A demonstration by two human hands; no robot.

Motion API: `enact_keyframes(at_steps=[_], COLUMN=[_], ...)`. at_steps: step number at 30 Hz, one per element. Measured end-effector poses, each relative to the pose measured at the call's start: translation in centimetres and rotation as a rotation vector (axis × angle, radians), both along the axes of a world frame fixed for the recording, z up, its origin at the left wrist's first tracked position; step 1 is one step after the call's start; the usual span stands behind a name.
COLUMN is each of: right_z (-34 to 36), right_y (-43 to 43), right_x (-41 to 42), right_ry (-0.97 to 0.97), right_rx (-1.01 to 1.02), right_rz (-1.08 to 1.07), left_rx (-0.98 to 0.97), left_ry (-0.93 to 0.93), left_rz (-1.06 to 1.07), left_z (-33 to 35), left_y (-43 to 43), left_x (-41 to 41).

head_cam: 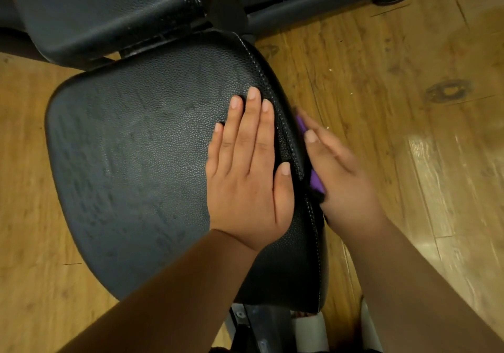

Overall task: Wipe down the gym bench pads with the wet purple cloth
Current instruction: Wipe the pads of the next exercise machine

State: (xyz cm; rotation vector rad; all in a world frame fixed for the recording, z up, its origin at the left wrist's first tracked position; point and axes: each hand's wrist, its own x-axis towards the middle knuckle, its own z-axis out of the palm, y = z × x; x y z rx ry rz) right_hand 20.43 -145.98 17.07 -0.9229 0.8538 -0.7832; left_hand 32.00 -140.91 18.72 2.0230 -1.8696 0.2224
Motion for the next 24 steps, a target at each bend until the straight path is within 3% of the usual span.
enact_keyframes(at_steps=[7, 13, 19, 24], right_z=[-0.1, -1.1, 0.0, -0.1], right_y=[-2.1, 1.3, -2.6, 1.4], right_x=[1.2, -0.6, 1.7, 0.1], right_ry=[-0.091, 0.043, -0.060, 0.090], right_rx=[0.022, 0.016, 0.051, -0.130], right_rz=[0.060, 0.009, -0.001, -0.078], left_rx=[0.011, -0.002, -0.001, -0.001], left_ry=[-0.015, -0.012, -0.015, 0.003], left_rz=[0.008, -0.008, -0.009, -0.007], left_z=[-0.1, 0.0, -0.1, 0.0], left_y=[0.0, 0.0, 0.0, 0.1], left_x=[0.0, 0.0, 0.0, 0.1])
